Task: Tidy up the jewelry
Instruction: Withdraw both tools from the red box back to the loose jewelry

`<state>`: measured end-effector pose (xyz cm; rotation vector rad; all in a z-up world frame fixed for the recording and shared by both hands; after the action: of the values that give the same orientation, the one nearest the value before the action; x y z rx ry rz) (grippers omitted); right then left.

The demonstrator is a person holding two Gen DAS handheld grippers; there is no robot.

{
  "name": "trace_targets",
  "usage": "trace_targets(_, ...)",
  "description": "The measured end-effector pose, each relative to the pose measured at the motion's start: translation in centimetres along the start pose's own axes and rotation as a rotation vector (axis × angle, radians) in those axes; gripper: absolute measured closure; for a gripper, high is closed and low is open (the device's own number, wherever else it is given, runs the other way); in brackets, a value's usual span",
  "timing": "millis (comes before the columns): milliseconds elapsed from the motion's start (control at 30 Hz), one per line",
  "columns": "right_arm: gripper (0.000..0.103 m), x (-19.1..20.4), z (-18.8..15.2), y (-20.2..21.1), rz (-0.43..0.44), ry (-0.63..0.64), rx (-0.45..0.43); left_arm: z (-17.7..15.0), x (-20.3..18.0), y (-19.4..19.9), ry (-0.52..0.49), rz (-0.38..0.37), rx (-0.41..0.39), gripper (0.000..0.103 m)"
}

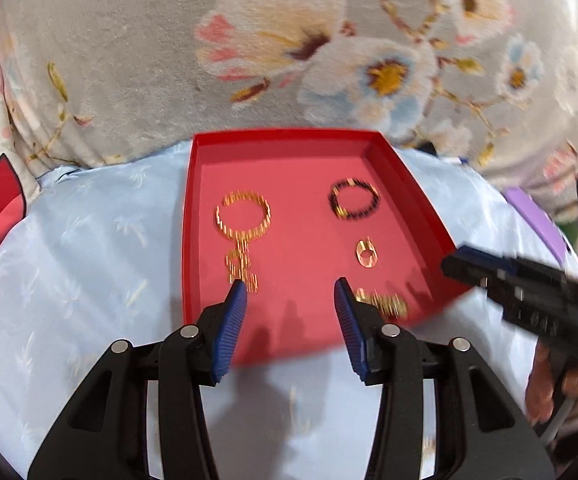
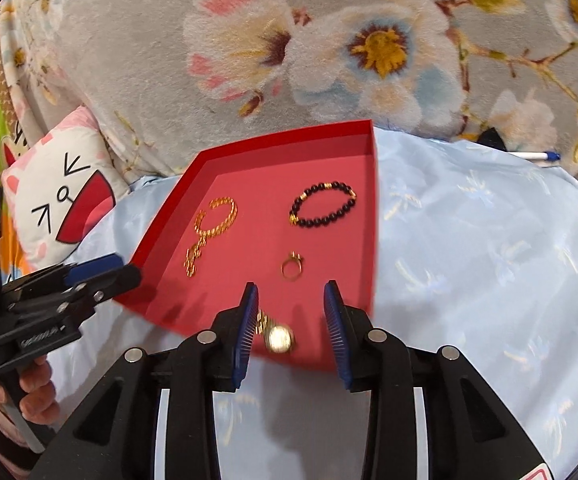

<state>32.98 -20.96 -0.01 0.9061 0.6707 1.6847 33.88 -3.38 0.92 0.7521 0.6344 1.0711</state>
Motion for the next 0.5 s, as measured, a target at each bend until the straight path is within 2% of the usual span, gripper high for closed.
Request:
trace_targets(300, 0.067, 0.4, -5.7, 3.2, 0.002, 0.006, 0.033, -8.9, -0.4, 1.7, -0.038, 0.029, 0.084, 0.058)
trace_targets(400, 0.067, 1.1, -8.2, 3.6, 0.009, 0.033, 0.063, -10.9, -0.7, 2.1, -0.035, 0.021, 0.098, 0.048)
trace_targets(500, 0.067, 2.6, -10.9, 3.1, 0.025, 0.079, 0.112, -12.5, -1.4, 2.4, -0.062, 0.042, 0.091, 0.048)
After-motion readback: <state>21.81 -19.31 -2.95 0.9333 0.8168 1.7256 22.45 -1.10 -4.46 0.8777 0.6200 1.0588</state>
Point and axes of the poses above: each gripper's, at about its wrist camera, not at the fingertips, and y roughly against the way its jaws point, x to its left, z to its top, the point moved 7 cm from there along -y, roughly the way its jaws point, and after that the axes turned 13 degrees about x, right-handed, at the moved point
